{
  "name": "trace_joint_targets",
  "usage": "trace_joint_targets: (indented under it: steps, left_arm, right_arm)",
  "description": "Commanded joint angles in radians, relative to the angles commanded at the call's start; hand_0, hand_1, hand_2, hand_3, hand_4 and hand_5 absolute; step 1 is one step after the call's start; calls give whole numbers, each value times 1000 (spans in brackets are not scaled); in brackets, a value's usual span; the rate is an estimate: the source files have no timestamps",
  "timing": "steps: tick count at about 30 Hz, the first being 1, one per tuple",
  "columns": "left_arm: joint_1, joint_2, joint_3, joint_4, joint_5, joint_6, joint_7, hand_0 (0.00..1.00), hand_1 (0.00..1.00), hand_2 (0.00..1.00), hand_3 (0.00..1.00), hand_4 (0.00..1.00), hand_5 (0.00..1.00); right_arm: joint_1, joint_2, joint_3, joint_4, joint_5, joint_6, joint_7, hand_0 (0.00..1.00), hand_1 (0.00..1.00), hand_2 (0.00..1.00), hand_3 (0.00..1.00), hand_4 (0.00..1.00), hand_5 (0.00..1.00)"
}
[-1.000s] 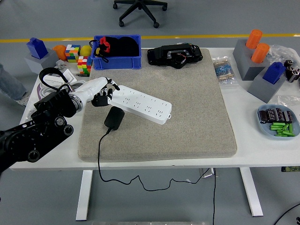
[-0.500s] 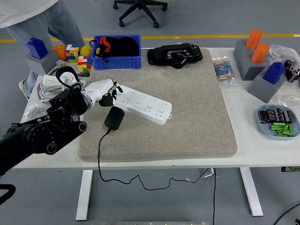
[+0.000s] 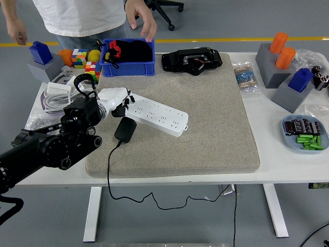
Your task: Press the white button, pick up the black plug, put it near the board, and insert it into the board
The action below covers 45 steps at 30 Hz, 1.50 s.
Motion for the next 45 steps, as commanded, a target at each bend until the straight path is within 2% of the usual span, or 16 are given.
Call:
trace_joint_targets:
  steps: [10, 37, 40, 45]
  left_arm:
    - [-19, -11, 46, 14, 47, -9, 8, 2, 2, 50, 689, 2, 2]
    - [-28, -14, 107, 62, 25, -19, 14, 2, 2, 45, 681, 2, 2]
    - [-22, -9, 94, 46, 28, -16, 10, 2, 2, 45, 681, 2, 2]
    - [-17, -2, 37, -14, 57, -6, 5, 2, 2, 46, 678, 2, 2]
  right_arm:
    - [3, -1, 1, 0, 3, 0, 2, 636, 575, 605, 539, 657, 335]
    - [0, -1, -4, 0, 1, 0, 0, 637, 575, 606, 540, 658, 336]
    - [-1, 0, -8, 0, 6, 0, 2, 637, 575, 606, 540, 658, 336]
    - [-4, 0, -9, 0, 2, 0, -1, 637, 576, 606, 539, 658, 338]
